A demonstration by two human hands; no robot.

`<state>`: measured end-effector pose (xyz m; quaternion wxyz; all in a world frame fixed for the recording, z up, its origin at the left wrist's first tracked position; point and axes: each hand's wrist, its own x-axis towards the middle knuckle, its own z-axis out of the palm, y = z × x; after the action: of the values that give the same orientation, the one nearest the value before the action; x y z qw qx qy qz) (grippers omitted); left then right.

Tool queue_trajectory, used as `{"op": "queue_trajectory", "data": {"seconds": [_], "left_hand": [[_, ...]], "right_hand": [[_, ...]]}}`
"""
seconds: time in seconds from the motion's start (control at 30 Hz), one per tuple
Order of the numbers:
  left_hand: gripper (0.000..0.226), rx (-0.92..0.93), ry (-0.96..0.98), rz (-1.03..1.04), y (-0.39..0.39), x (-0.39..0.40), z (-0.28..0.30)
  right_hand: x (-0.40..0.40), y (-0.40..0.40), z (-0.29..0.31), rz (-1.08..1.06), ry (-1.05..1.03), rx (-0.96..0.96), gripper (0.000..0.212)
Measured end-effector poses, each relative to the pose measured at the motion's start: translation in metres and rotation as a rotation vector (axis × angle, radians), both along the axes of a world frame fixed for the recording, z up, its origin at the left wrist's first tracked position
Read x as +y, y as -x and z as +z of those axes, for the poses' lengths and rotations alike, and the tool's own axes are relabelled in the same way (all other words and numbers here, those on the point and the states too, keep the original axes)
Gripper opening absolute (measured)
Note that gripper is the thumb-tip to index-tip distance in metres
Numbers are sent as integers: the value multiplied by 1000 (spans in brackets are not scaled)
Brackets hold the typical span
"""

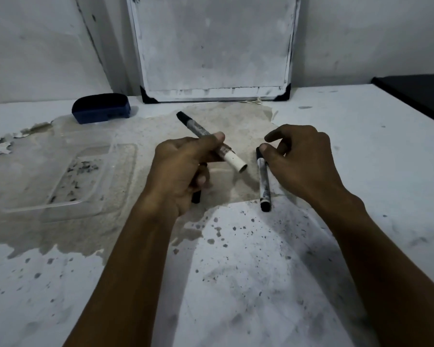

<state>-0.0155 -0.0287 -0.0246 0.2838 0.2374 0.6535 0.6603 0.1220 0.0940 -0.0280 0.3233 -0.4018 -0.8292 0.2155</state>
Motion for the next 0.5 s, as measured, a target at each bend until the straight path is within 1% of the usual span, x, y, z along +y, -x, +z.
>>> {"op": "queue_trajectory", "data": {"seconds": [0.07,0.1,0.13,0.2,0.23,0.33,0.37,0.4,0.43,0.5], "left_hand": [[21,175,100,63,1,1,-2],[21,226,134,90,1,1,-3],[22,176,130,75,2,1,-3],[21,-61,7,4,2,-1,2],[20,-100,-32,-9,2,-2,4],[17,105,46,50,4,-3,1],[16,68,42,42,4,-4,0],[15,-12,21,18,4,-4,0],[15,-27,12,11,5,-4,0],[14,120,58,34,5,-3,1]], "right_hand": [[2,0,-1,-1,-8,17,26],[2,0,-2,1,-10,20,26],[3,0,-3,5,-10,18,26],[4,0,-3,12,-10,15,26],[4,0,-3,12,-13,16,26],[6,0,-5,15,-28,13,25],[6,0,-6,18,-30,11,24],[7,0,-6,22,-32,12,23],[7,0,-7,25,-36,13,22],[7,0,-7,27,-47,19,22]]}}
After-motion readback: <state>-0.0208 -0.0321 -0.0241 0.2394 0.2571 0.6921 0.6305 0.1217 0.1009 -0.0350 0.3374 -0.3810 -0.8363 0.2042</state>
